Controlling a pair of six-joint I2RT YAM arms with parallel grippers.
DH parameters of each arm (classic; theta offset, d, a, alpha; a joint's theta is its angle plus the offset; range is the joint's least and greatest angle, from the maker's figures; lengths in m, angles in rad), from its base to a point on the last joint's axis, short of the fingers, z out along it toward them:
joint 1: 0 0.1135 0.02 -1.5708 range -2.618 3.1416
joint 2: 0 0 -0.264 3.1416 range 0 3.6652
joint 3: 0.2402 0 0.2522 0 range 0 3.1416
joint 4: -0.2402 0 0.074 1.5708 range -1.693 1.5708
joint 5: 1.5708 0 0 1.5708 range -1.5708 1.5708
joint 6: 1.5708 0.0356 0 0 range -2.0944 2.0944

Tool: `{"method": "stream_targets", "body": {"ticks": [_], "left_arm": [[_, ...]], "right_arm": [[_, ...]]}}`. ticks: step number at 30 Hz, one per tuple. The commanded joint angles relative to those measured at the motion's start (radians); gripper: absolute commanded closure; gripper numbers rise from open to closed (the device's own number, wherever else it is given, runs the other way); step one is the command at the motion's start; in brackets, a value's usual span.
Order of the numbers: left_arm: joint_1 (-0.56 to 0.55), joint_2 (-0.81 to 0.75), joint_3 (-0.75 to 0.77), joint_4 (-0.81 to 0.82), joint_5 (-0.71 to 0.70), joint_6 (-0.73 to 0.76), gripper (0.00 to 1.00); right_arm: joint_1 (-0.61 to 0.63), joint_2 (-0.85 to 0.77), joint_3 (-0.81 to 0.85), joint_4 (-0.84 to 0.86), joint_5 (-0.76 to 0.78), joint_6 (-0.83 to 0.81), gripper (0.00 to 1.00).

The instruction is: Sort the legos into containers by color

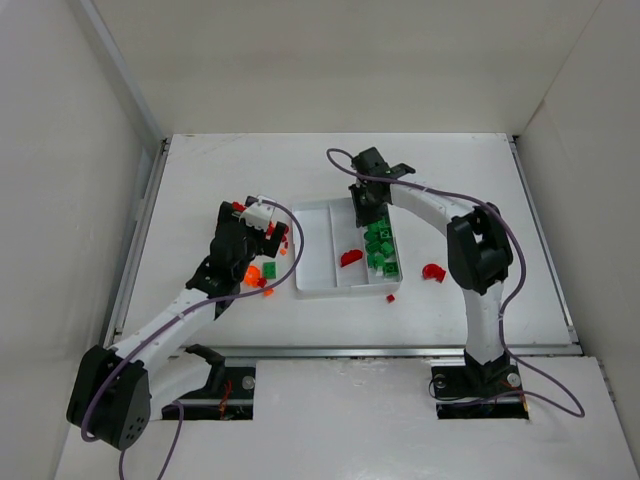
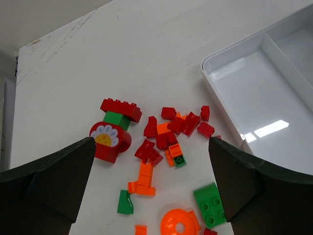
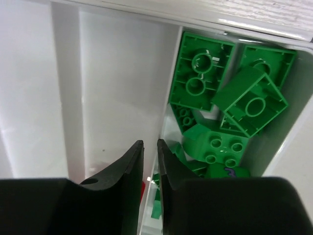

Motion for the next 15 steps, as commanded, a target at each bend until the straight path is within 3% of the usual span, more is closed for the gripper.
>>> {"method": "stream_targets", "body": {"ticks": [1, 7, 15], "left_arm": [[0.007, -0.002, 0.048, 0.008, -0.017, 0.021, 0.00], [0.007, -0.002, 0.048, -0.001, -0.017, 0.021, 0.00], [0.007, -0.002, 0.048, -0.010, -0.017, 0.012, 0.00]], "right_arm": [[0.011, 0.010, 0.040, 0.064, 0.009, 0.019, 0.77], [0.020, 0.028, 0.020, 0.064, 0.094, 0.069, 0.86], [0.030, 0.021, 0.020, 0.055, 0.148, 0.101, 0.86]]}}
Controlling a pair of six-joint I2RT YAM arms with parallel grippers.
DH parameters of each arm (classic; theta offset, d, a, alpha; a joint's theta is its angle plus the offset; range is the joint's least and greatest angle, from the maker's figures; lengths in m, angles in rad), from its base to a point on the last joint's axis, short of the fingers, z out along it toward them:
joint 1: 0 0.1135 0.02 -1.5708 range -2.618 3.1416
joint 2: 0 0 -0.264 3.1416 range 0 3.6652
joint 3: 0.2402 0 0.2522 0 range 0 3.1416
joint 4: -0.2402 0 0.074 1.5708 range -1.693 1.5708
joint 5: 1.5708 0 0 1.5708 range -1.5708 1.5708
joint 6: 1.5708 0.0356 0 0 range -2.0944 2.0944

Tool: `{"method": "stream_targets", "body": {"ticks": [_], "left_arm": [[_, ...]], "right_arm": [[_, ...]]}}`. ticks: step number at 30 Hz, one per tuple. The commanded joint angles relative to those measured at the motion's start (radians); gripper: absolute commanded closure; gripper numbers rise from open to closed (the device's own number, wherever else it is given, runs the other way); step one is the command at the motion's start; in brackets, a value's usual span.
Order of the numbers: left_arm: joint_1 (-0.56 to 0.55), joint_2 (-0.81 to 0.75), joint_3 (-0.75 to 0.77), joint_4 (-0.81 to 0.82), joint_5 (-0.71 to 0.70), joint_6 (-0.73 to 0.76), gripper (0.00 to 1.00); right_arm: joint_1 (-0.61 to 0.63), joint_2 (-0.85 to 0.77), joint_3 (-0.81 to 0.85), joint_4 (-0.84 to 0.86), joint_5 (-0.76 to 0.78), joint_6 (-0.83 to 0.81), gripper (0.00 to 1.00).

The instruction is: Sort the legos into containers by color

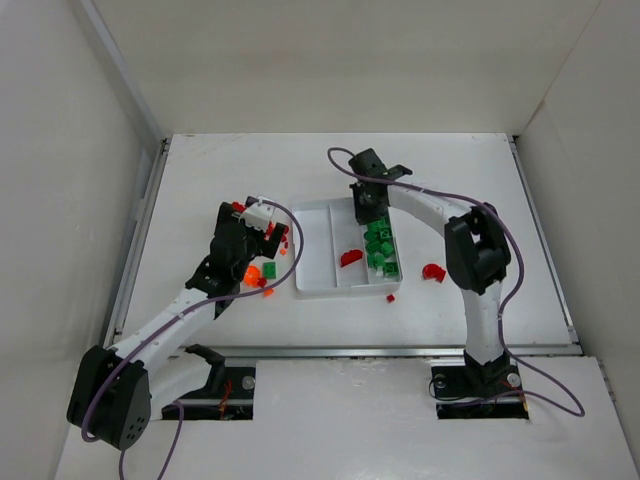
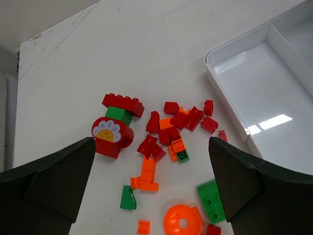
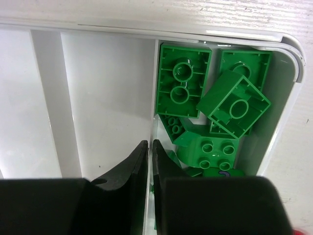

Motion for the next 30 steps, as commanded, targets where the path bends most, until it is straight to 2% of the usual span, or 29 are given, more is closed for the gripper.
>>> {"method": "stream_targets", "body": {"ticks": [1, 6, 26, 30], "left_arm": [[0.003, -0.004, 0.043, 0.013, -0.010, -0.010, 0.00], [0.003, -0.004, 0.043, 0.013, -0.001, -0.010, 0.00], [0.012, -0.033, 0.034, -0.019, 0.011, -0.020, 0.00], [0.021, -0.021, 0.043, -0.028, 0.011, -0.020, 0.00]], "right_arm": [[0.013, 0.016, 0.019, 0.028, 0.046, 0.055, 0.88], [0.013, 0.063, 0.042, 0.048, 0.060, 0.104, 1.00], [0.004, 0.097, 0.133, 0.069, 0.120, 0.149, 1.00], [0.004, 0.097, 0.157, 0.092, 0.040, 0.059, 0.98]]}}
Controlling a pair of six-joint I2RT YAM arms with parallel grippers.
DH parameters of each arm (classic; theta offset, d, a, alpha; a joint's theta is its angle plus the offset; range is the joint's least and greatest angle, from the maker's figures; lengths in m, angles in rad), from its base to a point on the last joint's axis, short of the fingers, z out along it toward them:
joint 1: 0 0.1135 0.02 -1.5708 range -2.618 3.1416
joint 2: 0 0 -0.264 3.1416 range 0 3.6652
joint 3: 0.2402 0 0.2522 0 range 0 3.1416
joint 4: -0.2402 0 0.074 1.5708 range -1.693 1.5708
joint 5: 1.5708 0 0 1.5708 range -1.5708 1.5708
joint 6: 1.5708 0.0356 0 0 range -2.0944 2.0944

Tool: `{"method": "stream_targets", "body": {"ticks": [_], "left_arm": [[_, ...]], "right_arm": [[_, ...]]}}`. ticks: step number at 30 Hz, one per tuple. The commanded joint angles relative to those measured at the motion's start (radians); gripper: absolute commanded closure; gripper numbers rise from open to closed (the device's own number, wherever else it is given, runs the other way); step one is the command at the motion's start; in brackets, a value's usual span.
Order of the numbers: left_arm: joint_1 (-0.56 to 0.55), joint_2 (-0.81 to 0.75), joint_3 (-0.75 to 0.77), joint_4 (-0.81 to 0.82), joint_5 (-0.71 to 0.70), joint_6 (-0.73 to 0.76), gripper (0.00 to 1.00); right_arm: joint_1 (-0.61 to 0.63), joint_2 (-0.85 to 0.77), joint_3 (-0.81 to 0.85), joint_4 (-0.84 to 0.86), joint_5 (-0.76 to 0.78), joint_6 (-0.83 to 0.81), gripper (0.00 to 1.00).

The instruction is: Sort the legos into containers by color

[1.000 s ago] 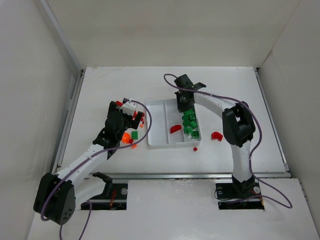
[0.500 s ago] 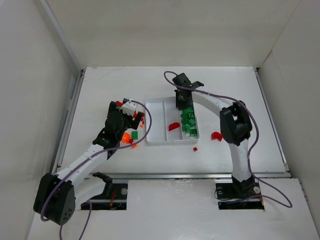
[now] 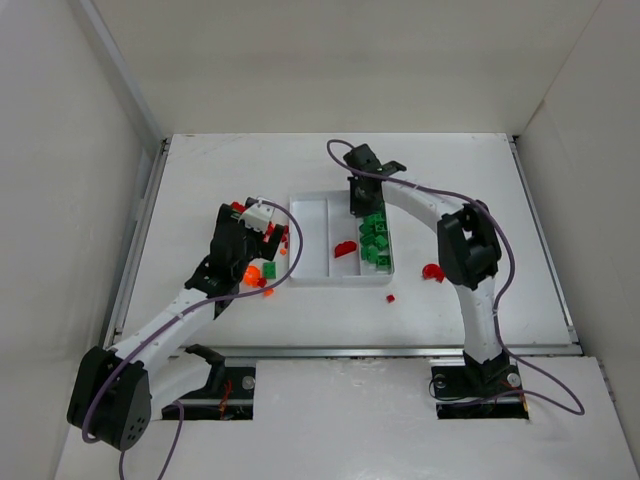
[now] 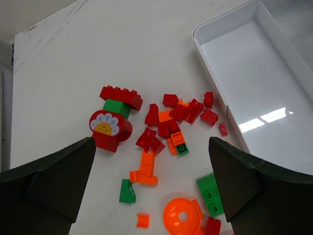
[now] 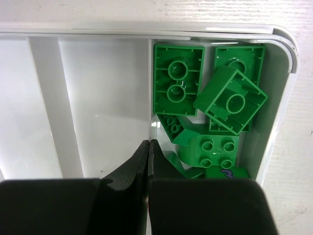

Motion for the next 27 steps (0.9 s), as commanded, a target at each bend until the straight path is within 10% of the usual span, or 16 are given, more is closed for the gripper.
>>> {"method": "stream_targets", "body": {"ticks": [1, 17, 27], "left_arm": [[0.010, -0.008, 0.052, 0.008, 0.004, -0.013, 0.00], [0.117, 0.386, 0.446, -0.217, 0.088, 0.094, 0.00], [0.386, 0.678, 0.747, -0.559, 0.251, 0.346, 0.00]], "right_arm": [[-0.002, 0.025, 0.055, 0.087, -0.030, -0.059, 0.95], [0.007, -0.256, 0.030, 0.096, -0.047, -0.336, 0.02], [-0.034, -0.233, 0.064, 0.096, -0.107, -0.423, 0.00]]}}
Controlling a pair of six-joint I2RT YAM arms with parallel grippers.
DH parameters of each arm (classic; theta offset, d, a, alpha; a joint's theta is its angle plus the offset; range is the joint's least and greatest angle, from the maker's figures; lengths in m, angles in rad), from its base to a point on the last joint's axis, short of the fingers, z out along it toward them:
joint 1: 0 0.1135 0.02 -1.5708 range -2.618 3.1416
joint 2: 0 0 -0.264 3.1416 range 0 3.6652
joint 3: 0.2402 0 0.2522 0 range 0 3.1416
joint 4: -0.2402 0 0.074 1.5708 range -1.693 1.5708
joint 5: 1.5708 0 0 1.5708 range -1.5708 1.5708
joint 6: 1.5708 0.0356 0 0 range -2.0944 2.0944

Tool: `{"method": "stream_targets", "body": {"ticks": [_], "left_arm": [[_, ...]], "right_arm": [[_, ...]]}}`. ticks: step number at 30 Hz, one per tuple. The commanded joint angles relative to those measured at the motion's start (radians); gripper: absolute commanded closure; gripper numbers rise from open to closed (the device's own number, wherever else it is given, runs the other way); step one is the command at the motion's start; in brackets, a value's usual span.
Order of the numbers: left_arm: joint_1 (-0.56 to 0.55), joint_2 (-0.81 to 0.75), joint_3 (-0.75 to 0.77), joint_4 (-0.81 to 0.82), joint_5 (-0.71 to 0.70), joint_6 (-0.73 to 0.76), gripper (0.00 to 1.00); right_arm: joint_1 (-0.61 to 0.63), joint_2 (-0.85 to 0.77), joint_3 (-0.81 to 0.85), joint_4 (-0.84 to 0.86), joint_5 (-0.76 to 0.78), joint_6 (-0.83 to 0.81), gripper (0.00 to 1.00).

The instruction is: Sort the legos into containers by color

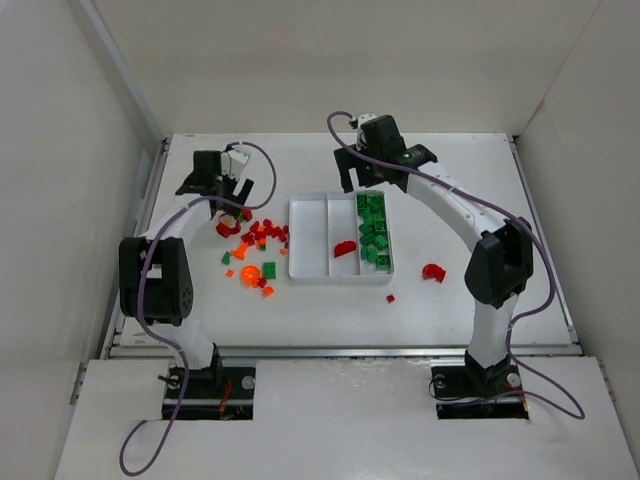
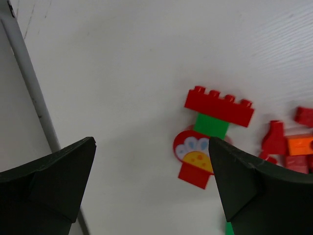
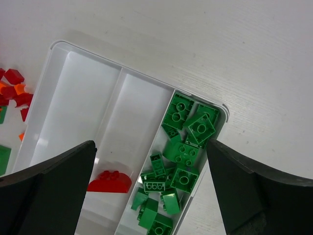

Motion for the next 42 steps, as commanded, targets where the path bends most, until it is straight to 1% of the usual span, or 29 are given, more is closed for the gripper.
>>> {"method": "stream_targets", "body": {"ticks": [1, 4, 5, 7, 8, 11, 14, 19, 22, 23, 26, 27, 30, 31, 34, 35, 38, 40, 42], "left_arm": [[0.043, 0.001, 0.066, -0.161, 0.122, 0.158, 0.00], [0.043, 0.001, 0.037, -0.196, 0.162, 0.262, 0.00], [0.043, 0.023, 0.037, -0.196, 0.163, 0.272, 0.00], [0.043, 0.056, 0.046, -0.225, 0.172, 0.272, 0.00], [0.043, 0.094, 0.078, -0.268, 0.198, 0.272, 0.00], [0.043, 0.140, 0.129, -0.310, 0.239, 0.272, 0.00], [0.043, 0.175, 0.141, -0.320, 0.259, 0.284, 0.00], [0.053, 0.225, 0.172, -0.320, 0.247, 0.294, 0.00], [0.063, 0.235, 0.181, -0.320, 0.259, 0.294, 0.13], [0.063, 0.235, 0.181, -0.308, 0.270, 0.294, 0.23], [0.063, 0.226, 0.181, -0.308, 0.279, 0.294, 0.38], [0.063, 0.226, 0.181, -0.308, 0.279, 0.303, 0.49], [0.063, 0.226, 0.172, -0.337, 0.288, 0.312, 0.66], [0.063, 0.226, 0.172, -0.337, 0.288, 0.323, 0.76], [0.063, 0.215, 0.172, -0.347, 0.299, 0.323, 0.97], [0.063, 0.205, 0.172, -0.347, 0.299, 0.312, 1.00], [0.063, 0.162, 0.172, -0.337, 0.334, 0.303, 1.00], [0.063, 0.124, 0.172, -0.328, 0.391, 0.303, 1.00], [0.063, 0.041, 0.163, -0.279, 0.454, 0.303, 1.00]], "right_arm": [[-0.026, 0.021, 0.055, 0.023, -0.046, -0.045, 0.00], [-0.051, 0.031, 0.055, 0.032, -0.070, -0.045, 0.00], [-0.060, 0.044, 0.055, 0.032, -0.070, -0.045, 0.00], [-0.071, 0.056, 0.065, 0.032, -0.081, -0.045, 0.00], [-0.071, 0.056, 0.065, 0.032, -0.081, -0.045, 0.00], [-0.080, 0.056, 0.065, 0.032, -0.081, -0.045, 0.00], [-0.080, 0.065, 0.056, 0.032, -0.081, -0.045, 0.00], [-0.080, 0.056, 0.037, 0.023, -0.081, -0.045, 0.00], [-0.080, 0.056, 0.028, 0.023, -0.081, -0.045, 0.00], [-0.080, 0.056, 0.028, 0.023, -0.081, -0.045, 0.00], [-0.080, 0.056, 0.028, 0.023, -0.081, -0.036, 0.00], [-0.080, 0.047, 0.028, 0.023, -0.081, -0.036, 0.00], [-0.080, 0.047, 0.028, 0.023, -0.072, -0.036, 0.00], [-0.080, 0.047, 0.028, 0.023, -0.072, -0.036, 0.00], [-0.080, 0.047, 0.039, 0.010, -0.063, -0.036, 0.00], [-0.080, 0.036, 0.039, 0.010, -0.053, -0.036, 0.00], [-0.101, 0.006, 0.039, 0.010, -0.095, -0.036, 0.00], [-0.115, -0.014, 0.039, 0.019, -0.157, -0.016, 0.00], [-0.124, -0.048, 0.039, 0.042, -0.205, -0.007, 0.00]]}}
